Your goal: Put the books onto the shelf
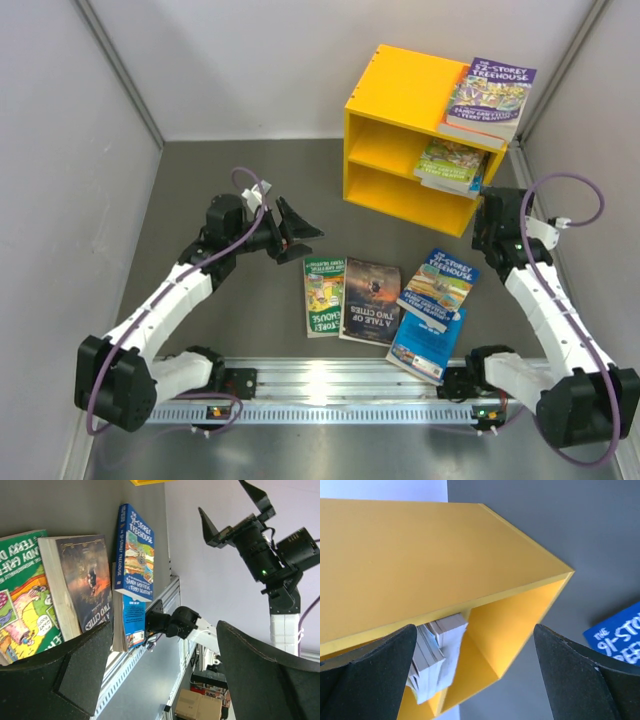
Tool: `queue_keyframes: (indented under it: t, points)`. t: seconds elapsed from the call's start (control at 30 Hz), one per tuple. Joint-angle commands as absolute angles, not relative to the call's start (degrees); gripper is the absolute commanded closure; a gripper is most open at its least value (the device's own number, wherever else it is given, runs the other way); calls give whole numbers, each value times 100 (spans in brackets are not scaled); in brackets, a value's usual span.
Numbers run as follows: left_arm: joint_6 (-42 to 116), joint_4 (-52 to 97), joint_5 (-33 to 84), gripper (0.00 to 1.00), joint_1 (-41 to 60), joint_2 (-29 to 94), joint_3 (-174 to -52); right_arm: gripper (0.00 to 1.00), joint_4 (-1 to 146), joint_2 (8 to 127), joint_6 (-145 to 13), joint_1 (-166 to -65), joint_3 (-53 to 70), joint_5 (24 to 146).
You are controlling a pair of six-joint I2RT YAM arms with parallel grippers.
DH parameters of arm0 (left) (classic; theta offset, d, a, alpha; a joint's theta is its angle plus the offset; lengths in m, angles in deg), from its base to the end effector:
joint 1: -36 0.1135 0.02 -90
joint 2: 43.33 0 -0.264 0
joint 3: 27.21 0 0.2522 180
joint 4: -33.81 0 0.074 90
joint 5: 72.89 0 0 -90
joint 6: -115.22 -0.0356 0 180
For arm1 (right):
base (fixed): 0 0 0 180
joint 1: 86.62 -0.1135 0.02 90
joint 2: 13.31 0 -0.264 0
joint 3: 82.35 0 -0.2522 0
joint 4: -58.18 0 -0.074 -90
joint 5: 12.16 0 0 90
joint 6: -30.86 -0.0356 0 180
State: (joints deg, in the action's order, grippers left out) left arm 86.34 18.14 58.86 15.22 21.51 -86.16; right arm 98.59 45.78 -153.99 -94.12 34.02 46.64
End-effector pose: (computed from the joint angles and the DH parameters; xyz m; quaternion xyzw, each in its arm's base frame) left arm 0.2273 -0.1116 0.2896 -0.0783 0.7943 -0.5669 0.2038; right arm 0.2210 0.0105 0.2988 0.6808 0.5358 0.1913 0.4613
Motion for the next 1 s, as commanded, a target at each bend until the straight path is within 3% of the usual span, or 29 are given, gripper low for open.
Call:
queue_keyframes:
  t: [0.0, 0.3, 0.67, 0.97]
  points:
    - [8393, 1443, 5719, 10, 1543, 1925, -8781, 0, 9839, 4145, -14618, -9233, 3458, 4926]
    - [8209, 872, 5279, 6, 1543, 1627, -8887, 0, 10014, 3530, -12701, -9242, 3318, 5621]
    - [7725, -191, 4700, 1, 1534, 1521, -9116, 0, 11138, 2035, -12243, -9329, 3985, 7017]
    - [7672, -482, 4374, 1, 1183, 2476, -8518, 0, 12105, 2122, -10969, -9417, 4504, 8539]
